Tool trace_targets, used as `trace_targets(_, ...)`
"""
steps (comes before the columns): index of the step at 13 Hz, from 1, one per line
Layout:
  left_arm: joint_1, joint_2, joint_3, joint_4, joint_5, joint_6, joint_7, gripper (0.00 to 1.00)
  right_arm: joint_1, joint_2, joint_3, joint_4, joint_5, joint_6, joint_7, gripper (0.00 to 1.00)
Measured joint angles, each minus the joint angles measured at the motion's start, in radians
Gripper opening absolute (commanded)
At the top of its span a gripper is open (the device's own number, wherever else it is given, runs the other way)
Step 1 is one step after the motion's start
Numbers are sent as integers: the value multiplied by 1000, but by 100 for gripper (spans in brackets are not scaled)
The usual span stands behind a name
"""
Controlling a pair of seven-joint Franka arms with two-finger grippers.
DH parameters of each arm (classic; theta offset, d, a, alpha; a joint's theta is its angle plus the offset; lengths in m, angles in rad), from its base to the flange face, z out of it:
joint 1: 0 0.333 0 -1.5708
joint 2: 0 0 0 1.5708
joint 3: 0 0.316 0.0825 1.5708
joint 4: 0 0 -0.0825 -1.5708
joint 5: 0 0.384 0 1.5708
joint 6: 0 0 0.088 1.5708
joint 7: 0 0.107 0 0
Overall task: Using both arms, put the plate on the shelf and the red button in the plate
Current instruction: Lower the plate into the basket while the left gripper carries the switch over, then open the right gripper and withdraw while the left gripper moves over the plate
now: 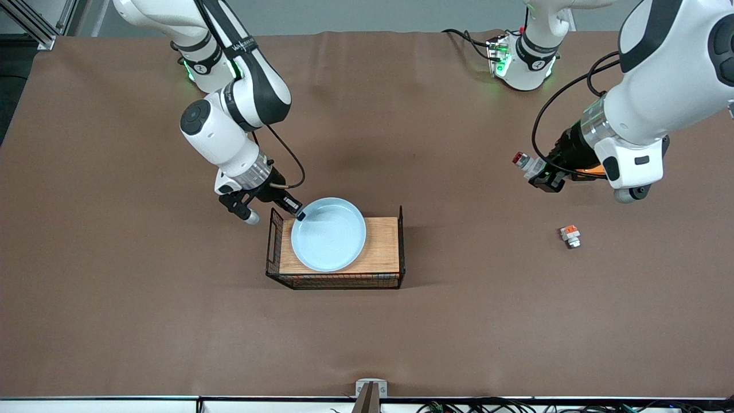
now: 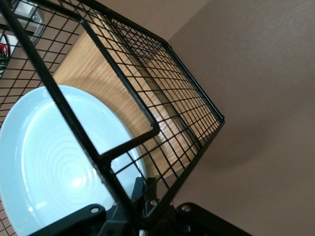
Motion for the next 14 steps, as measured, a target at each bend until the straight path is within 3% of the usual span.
trace_targets(8, -101, 25, -2, 79, -13, 11, -255, 0, 0, 15, -3, 17, 0, -6, 1, 70)
trace_targets(9, -123, 36, -2, 84, -13, 19, -292, 0, 0, 15, -5, 19, 0, -17, 1, 98)
trace_targets(14, -203, 113, 1, 105, -5, 112, -427, 0, -6, 14, -42, 103, 1, -221, 1, 100)
